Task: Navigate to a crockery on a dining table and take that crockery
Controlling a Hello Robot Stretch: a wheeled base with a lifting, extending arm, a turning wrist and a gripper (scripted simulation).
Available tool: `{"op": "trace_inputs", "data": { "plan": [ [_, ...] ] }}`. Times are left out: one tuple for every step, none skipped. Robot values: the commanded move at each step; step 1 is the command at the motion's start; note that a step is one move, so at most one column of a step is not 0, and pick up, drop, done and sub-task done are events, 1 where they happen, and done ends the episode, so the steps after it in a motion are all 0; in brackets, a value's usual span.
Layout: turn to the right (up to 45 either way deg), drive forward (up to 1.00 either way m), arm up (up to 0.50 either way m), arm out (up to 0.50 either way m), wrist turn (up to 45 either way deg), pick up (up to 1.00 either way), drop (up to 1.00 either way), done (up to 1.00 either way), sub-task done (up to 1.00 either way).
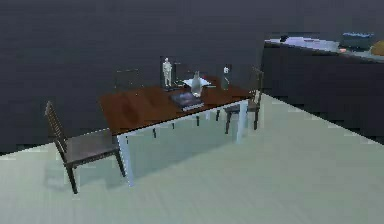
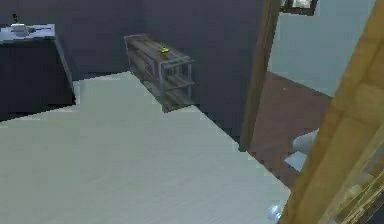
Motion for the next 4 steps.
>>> {"op": "trace_inputs", "data": {
  "plan": [
    [-45.0, 0.00, 0.00, 0.00, 0.0, 0.00, 0.00, 0.00, 0.00],
    [-27.0, 0.00, 0.00, 0.00, 0.0, 0.00, 0.00, 0.00, 0.00],
    [0.0, 1.00, 0.00, 0.00, 0.0, 0.00, 0.00, 0.00, 0.00],
    [0.0, 0.80, 0.00, 0.00, 0.0, 0.00, 0.00, 0.00, 0.00]
  ]
}}
